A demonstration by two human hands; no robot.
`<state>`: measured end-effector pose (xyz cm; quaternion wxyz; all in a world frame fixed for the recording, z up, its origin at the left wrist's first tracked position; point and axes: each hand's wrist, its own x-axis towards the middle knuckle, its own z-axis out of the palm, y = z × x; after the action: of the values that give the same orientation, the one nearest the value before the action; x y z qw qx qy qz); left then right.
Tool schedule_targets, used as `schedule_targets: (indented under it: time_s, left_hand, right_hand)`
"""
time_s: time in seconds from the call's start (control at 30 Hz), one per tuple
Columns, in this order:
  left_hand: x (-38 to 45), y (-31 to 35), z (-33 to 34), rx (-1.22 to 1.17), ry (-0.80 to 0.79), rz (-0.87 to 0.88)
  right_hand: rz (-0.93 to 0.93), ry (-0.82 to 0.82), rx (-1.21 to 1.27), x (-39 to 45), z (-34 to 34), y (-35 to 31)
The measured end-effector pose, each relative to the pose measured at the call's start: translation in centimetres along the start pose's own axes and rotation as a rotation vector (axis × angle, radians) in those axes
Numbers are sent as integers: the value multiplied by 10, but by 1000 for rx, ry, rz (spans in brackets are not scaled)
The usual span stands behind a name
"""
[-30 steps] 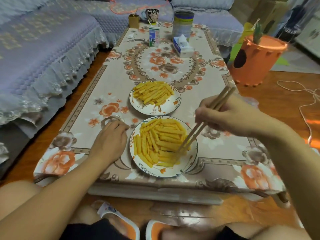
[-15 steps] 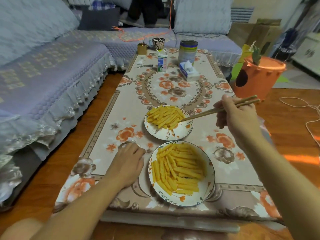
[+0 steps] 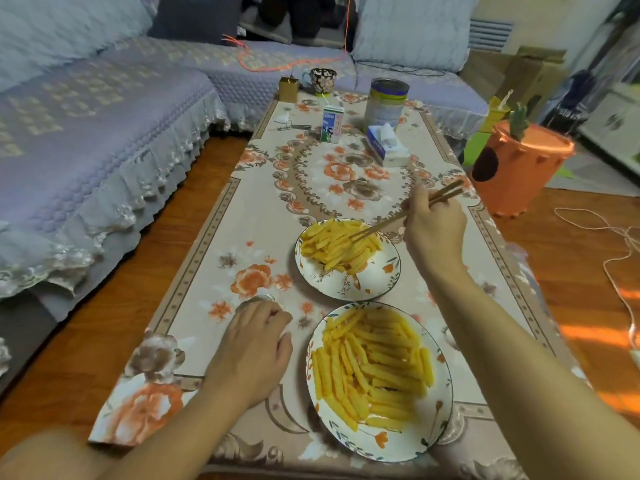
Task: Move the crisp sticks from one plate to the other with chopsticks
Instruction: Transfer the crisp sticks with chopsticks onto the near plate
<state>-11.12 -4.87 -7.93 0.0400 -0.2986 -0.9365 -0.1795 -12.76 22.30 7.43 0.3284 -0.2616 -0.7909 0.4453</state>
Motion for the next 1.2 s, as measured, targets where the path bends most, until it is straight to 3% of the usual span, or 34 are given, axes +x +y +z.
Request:
schedule_targets:
  time_s: [0.23,0.33,0.47,0.57,0.67,0.8,1.03,1.2]
  left_hand:
    - [-1,1,1,11,26,3]
    - [0,3,0,33,37,11]
    - [0,5,2,112,55,14]
    - [5,10,2,153,61,-7]
    - [13,13,-1,198,51,-7]
    - [14,13,0,213,68,18]
    - [11,7,5,78,67,-29]
    - [12,9,3,57,54,-42]
  right_hand:
    - [129,-63,335,6,-56,-2]
    - [93,-379,319,-4,-95,-10]
    - [-57,-823,-15,-37,-130,-17]
    - [-210,-1006,-169,-67,-134,-21]
    - [-233,-1065,-170,-78,-137,-22]
    - [-209,-896,-84,-60,-146,-19]
    - [45,-215,218,-19,-111,-3]
    - [49,-60,177,-7,-56,8]
